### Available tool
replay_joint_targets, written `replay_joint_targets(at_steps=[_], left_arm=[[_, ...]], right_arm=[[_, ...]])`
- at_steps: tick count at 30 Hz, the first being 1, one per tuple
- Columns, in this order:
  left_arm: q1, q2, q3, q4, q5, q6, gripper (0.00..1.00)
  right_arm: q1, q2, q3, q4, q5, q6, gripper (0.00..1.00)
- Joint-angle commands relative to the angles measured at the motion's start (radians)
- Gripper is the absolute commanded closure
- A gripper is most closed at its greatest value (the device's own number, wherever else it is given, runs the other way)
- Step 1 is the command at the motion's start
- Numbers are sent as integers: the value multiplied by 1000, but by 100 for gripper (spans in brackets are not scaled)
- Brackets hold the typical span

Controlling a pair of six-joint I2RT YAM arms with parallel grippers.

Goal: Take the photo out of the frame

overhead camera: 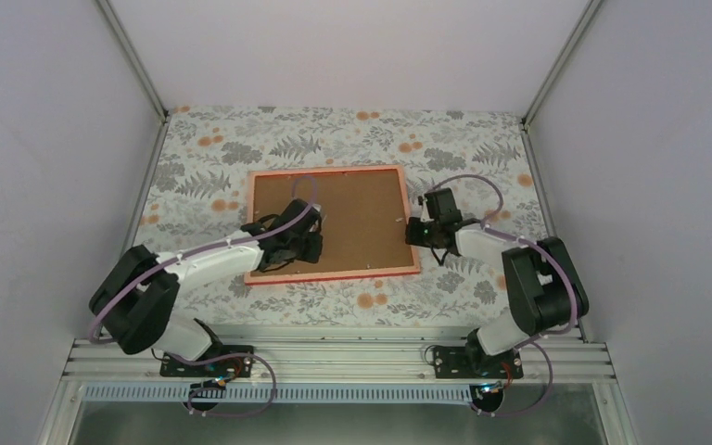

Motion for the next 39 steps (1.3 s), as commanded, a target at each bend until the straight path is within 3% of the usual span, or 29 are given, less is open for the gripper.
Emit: replay_joint_targets(at_steps=[1,12,18,21,28,39], left_arm=[[18,-78,-39,45,-23,-39,98],[52,-184,-101,43,-66,-72,98],[66,-213,-138,76,-60,-94,98],[66,-216,-155,95,-47,-105,98],[67,-265,-188,107,-34,-112,98],[67,-284,-194,106,-35,-119,98]], right_arm=[[-14,-105,-42,-21,153,220,96],[-22,-232,-180,3,132,448,96],[32,-314,-224,-30,123,494,95],[63,-332,-243,-29,97,509,82],[158,-383,-267,-25,63,548,64],[363,-264,-249,57,-25,550,50]])
